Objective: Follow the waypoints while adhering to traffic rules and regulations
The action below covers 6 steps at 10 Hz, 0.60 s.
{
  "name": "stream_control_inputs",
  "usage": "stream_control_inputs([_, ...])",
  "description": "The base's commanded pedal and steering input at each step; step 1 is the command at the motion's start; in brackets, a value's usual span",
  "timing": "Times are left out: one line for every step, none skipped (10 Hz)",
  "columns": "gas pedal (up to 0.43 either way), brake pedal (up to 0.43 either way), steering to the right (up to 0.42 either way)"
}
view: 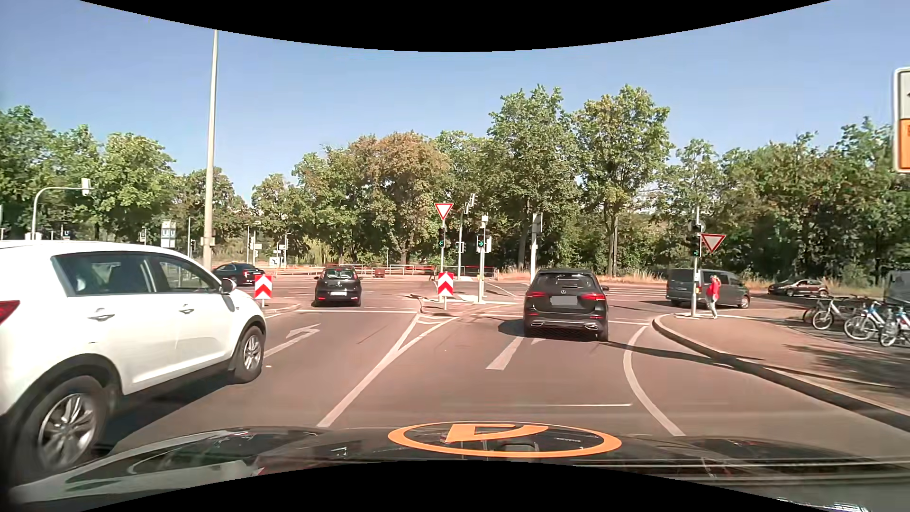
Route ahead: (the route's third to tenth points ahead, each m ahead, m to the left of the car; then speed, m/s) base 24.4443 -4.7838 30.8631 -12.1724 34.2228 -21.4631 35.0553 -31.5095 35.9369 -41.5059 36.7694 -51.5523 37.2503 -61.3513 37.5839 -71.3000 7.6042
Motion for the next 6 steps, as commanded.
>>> stream_control_inputs([0.059,0.0,0.049])
stream_control_inputs([0.059,0.0,0.061])
stream_control_inputs([0.047,0.0,0.074])
stream_control_inputs([0.047,0.0,0.085])
stream_control_inputs([0.047,0.0,0.095])
stream_control_inputs([0.047,0.0,0.102])
